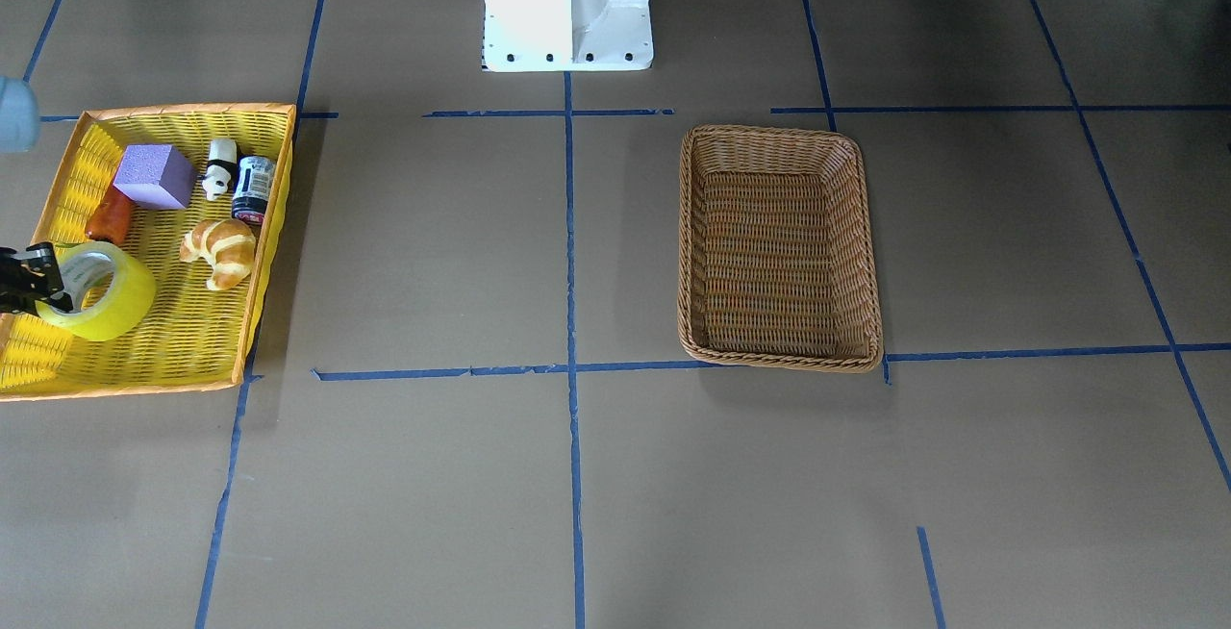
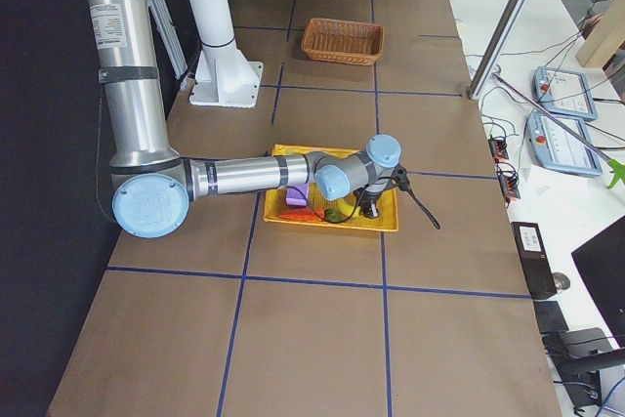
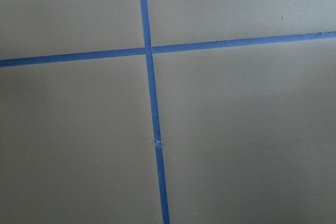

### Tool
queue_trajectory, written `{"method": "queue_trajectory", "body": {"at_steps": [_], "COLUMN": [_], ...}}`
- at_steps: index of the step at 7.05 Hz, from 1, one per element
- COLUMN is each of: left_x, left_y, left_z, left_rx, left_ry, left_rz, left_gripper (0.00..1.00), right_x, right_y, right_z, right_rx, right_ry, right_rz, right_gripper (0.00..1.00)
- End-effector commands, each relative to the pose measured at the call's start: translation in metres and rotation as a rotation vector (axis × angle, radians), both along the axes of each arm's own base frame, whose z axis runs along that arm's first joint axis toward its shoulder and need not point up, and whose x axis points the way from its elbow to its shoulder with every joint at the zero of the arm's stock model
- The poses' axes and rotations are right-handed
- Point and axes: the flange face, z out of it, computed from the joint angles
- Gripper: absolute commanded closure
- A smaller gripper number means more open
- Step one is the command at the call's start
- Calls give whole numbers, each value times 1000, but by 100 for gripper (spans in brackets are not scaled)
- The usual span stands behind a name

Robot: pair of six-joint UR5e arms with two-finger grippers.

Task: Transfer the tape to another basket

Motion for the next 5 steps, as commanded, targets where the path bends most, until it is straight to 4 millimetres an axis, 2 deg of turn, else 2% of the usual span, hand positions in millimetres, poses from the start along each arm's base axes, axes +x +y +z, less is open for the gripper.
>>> {"method": "queue_trajectory", "body": {"at_steps": [1,2,3,4,5], "left_x": [2,5,24,47,81], "left_y": [-25,-52,-66,-74,-71], "left_z": [-33,-68,-98,-131,-157], "left_rx": [1,-33,-37,-54,-80], "left_ry": [28,43,112,158,193], "left_rz": [-43,-112,-123,-153,-177], "left_gripper": [0,0,0,0,0], "right_x": [41,44,43,27,-4], "right_y": [2,12,22,40,59], "right_z": [-54,-92,-136,-171,-195], "right_rx": [-38,-172,-240,-258,-260], "right_ry": [-165,-192,-240,-304,-370], "right_rz": [63,189,275,288,265], "right_gripper": [100,100,100,100,100]}}
